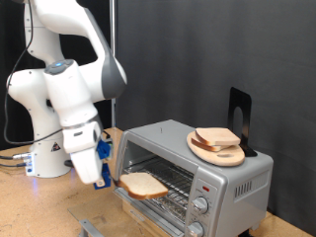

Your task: Make a piece of toast with the oven

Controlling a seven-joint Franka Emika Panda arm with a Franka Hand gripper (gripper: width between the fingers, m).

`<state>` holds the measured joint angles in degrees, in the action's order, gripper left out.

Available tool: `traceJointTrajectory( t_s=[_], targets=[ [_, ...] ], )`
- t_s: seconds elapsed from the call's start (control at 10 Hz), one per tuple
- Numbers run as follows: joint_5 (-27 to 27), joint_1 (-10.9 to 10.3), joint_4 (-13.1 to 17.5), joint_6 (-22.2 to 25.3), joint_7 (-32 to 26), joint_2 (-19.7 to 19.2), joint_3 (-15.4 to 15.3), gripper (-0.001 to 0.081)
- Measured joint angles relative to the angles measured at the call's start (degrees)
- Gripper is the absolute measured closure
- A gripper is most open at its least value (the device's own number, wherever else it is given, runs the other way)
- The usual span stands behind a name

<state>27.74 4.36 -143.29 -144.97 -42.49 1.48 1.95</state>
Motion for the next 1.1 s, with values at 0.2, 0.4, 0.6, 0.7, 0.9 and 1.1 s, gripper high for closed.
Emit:
traceJointTrajectory(
  t_s=[0.2,0.4,0.6,0.7,0.9,1.1],
  targets=[
    [-2.51,-1.30,0.09,-0.04,0.96,-0.13,-2.14,0.0411],
    [-10.91,-2.02,-0.47,-0.89,5.90,0.10,-4.16,0.0411],
    [-17.54,-2.21,-1.40,-2.10,11.02,0.86,-5.65,0.0411],
    [-18.98,-2.21,-1.71,-2.00,12.10,1.54,-5.91,0.0411],
    [-19.34,-2.01,-2.39,-0.46,12.17,3.35,-5.69,0.0411],
    [-19.35,-1.22,-3.21,2.72,10.29,5.83,-4.91,0.0411]
  ],
)
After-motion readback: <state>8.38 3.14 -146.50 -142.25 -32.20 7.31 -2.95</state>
